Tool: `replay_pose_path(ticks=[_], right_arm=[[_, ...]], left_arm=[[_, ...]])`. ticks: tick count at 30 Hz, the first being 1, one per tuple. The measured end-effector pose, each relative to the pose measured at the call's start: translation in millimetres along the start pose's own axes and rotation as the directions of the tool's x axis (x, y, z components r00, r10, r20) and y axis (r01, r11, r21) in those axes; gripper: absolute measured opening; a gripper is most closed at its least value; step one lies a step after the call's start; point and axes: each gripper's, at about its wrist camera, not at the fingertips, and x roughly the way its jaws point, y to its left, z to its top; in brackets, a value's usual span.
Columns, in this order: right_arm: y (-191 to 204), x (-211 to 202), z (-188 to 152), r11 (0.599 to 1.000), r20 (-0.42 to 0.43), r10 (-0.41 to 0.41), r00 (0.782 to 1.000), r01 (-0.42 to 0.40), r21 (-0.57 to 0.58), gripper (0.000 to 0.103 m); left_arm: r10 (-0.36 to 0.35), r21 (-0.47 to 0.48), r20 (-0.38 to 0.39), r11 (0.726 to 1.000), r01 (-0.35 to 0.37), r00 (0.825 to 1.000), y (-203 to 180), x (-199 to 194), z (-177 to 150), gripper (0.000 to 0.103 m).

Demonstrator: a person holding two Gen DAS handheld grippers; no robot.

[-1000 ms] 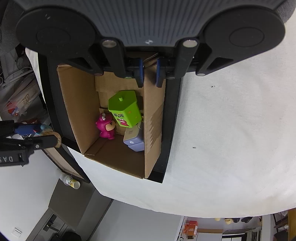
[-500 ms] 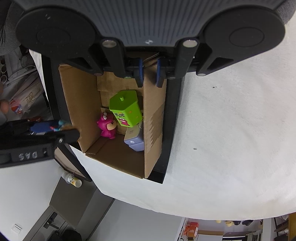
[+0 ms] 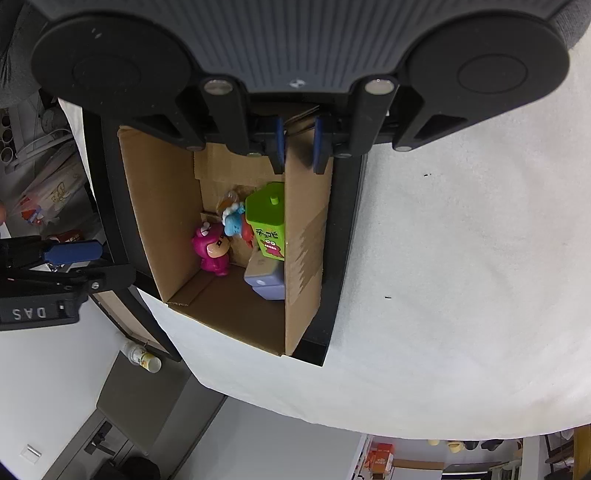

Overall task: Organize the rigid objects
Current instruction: 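Move the right tool back to the white plug adapter on the tray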

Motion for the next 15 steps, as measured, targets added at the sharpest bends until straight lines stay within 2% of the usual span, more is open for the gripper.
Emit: replay_pose_path(ticks=[15], right_arm=[[-44.1, -6.0, -10.5, 0.998, -0.002, -0.004, 1.0, 0.004, 0.068, 0.062]], left_arm=[[0.019, 0.011, 0.001, 1.0, -0.019, 1.0, -4.2, 1.8, -0.6, 0.014]])
